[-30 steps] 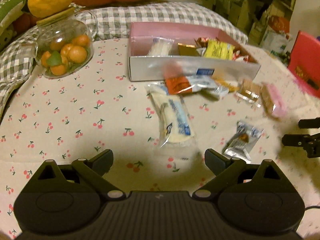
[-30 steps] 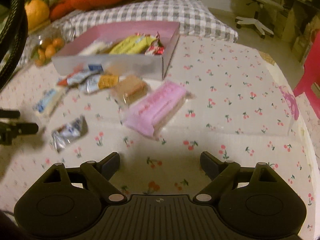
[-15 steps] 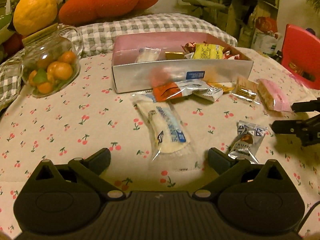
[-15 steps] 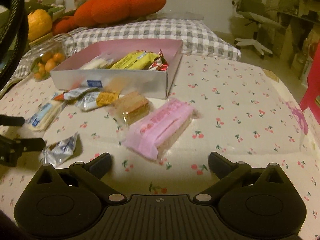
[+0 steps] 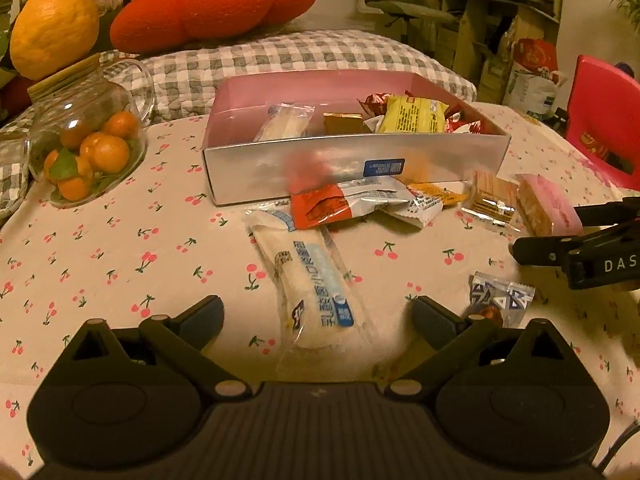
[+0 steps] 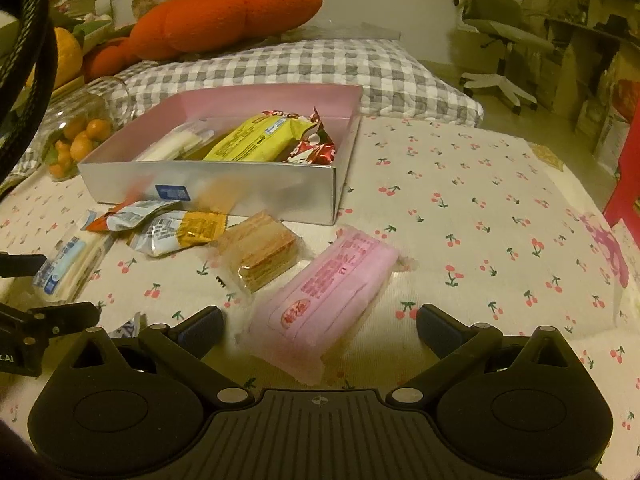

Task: Organize snacks
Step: 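Withdraw both tools from the box back over the snack pile, then grasp the white milk stick packet with the left tool while the right tool grasps the pink packet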

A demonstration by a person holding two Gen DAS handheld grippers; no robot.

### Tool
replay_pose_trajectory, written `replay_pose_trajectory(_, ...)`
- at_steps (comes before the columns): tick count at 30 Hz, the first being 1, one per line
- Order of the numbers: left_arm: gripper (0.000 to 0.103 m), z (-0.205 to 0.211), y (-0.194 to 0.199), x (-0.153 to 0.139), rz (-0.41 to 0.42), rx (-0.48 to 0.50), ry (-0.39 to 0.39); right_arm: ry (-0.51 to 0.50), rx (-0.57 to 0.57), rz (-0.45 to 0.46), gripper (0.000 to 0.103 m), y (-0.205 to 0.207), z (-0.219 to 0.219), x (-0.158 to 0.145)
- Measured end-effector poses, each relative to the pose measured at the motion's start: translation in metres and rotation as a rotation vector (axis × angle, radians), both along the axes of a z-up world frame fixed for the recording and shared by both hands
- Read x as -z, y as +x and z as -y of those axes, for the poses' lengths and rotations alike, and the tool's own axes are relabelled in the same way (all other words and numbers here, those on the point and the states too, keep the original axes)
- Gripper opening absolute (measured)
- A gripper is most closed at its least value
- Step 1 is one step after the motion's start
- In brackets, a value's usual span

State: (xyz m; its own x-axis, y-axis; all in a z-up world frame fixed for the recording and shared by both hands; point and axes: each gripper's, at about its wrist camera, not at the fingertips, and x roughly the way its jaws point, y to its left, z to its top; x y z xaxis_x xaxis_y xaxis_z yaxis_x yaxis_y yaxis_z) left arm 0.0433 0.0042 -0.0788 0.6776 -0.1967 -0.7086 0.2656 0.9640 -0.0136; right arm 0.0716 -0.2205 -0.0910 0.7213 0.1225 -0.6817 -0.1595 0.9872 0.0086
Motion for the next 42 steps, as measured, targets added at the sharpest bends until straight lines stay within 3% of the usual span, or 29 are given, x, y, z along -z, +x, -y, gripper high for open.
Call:
replay_pose_trajectory(6, 0.076, 0.001, 0.002, -0.005, -0.003, 0.009, -0.016, 0.003, 0.010, 0.005, 0.101, 0.003, 0.002, -0.005)
replay_pose_trajectory(13, 0.043, -0.003, 0.004, -0.010, -0.020, -0.002, -0.040, 0.015, 0.006, 0.011, 0.088, 0.003, 0.003, -0.011)
replay_pose_trajectory(16, 0.036, -0.006, 0.006, -0.012, -0.038, -0.017, -0.061, 0.021, -0.002, 0.009, 0.080, 0.002, 0.003, -0.012)
replay_pose_trajectory(19, 0.034, -0.008, 0.008, -0.013, -0.054, -0.029, -0.081, 0.027, -0.018, 0.003, 0.070, 0.001, 0.002, -0.014)
replay_pose_trajectory(27, 0.028, -0.010, 0.008, -0.017, -0.074, -0.037, -0.098, 0.047, -0.022, -0.003, 0.058, 0.001, 0.003, -0.019)
replay_pose_trajectory(30, 0.026, -0.010, 0.009, -0.019, -0.090, -0.044, -0.104, 0.057, 0.000, -0.009, 0.049, 0.002, 0.008, -0.022)
replay_pose_trajectory(31, 0.023, -0.010, 0.009, -0.020, -0.093, -0.046, -0.107, 0.060, 0.009, -0.015, 0.042, 0.003, 0.010, -0.022)
replay_pose_trajectory(35, 0.019, -0.011, 0.009, -0.024, -0.108, -0.050, -0.119, 0.102, 0.022, -0.033, 0.035, 0.004, 0.019, -0.024)
replay_pose_trajectory(42, 0.016, -0.015, 0.008, -0.029, -0.135, -0.066, -0.137, 0.136, 0.015, -0.022, 0.033, 0.000, 0.021, -0.036)
